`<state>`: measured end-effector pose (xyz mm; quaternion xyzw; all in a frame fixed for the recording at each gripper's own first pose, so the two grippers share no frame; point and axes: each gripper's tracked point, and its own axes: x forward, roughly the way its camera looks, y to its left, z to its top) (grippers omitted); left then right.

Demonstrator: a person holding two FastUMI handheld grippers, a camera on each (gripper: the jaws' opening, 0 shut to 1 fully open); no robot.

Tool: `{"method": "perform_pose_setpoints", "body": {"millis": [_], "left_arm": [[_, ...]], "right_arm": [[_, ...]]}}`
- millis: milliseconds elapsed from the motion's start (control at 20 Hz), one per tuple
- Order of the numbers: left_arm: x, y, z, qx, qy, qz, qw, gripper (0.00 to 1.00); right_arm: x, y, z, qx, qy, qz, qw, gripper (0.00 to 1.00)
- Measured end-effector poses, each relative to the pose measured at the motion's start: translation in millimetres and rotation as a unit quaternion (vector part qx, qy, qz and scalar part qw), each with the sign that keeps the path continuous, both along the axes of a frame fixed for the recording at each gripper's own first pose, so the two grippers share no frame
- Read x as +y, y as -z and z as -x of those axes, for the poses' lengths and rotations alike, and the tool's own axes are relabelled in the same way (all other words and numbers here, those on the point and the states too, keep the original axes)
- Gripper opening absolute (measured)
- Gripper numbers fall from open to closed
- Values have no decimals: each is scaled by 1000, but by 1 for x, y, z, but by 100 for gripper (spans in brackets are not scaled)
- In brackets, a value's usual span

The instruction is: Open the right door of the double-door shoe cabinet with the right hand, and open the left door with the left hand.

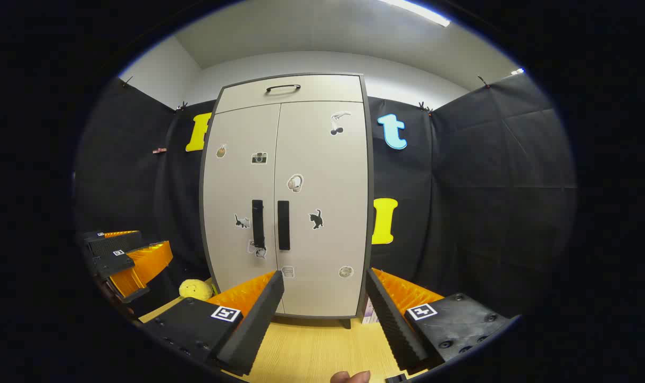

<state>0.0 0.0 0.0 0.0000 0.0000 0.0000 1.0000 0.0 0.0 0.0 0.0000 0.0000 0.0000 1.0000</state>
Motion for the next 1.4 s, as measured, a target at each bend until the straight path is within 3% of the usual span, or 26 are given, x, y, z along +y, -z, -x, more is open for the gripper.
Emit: {"method": "perform_pose_setpoints", "body": {"millis": [1050,1400], "left_arm": [[11,2,3,-1,-4,-3,1000,94],[26,11,-5,7,-10,4,1000,94]], "right_arm": [[28,3,0,8,-26,-7,1000,98],[46,-15,-55,1,-37,-27,999,98]]}}
